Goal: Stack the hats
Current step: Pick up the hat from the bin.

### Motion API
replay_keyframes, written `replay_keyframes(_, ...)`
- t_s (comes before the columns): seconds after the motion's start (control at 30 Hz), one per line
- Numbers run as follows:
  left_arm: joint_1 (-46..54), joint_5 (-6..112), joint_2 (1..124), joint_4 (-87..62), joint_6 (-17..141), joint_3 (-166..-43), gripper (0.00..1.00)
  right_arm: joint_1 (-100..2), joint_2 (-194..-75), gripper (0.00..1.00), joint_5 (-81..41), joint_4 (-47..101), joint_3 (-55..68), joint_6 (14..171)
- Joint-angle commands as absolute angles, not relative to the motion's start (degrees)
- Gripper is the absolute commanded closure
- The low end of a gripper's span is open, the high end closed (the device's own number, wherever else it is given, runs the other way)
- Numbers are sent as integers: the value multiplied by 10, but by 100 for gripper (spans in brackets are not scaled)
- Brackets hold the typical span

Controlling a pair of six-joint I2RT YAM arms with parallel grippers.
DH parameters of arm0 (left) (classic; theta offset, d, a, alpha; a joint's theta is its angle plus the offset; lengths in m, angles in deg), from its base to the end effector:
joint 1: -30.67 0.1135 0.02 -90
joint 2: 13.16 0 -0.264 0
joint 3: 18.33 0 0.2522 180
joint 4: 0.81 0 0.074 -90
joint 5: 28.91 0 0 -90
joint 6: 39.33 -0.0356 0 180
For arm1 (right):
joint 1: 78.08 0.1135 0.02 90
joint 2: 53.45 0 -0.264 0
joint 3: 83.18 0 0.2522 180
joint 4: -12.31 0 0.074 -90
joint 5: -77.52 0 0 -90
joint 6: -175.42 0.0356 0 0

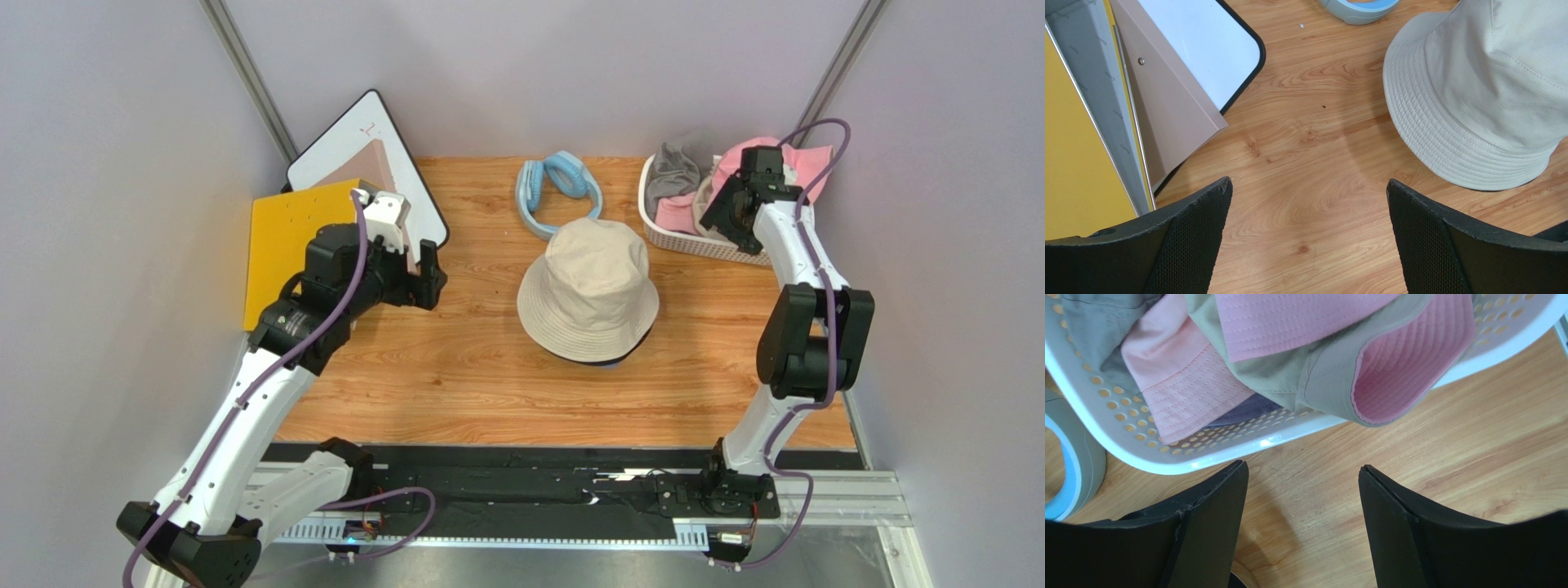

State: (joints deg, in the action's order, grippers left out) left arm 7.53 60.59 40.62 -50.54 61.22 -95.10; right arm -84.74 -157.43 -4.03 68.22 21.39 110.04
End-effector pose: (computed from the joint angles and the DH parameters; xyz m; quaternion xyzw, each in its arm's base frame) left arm 0.1783 -0.0765 0.3757 0.0956 0.8461 -0.1555 0.5008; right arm 0.3948 -0.0514 0.2825 0.2778 0.9108 -0.0231 0.3046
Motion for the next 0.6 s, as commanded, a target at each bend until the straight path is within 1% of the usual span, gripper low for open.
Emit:
replay_keyframes(0.0,78,593,401,-502,612,-949,1,-830,-1524,28,48,604,180,1174)
replay_keyframes(0.3,78,584,395,-498,614,-947,0,-812,-1518,30,143,575,149,1270)
replay_keyframes(0.53,78,562,391,-495,619,-947,1,-796,-1543,31,209,582,172,1328)
replay_keyframes(0.57,78,560,390,-493,619,-946,1,-790,-1550,31,233,583,176,1333)
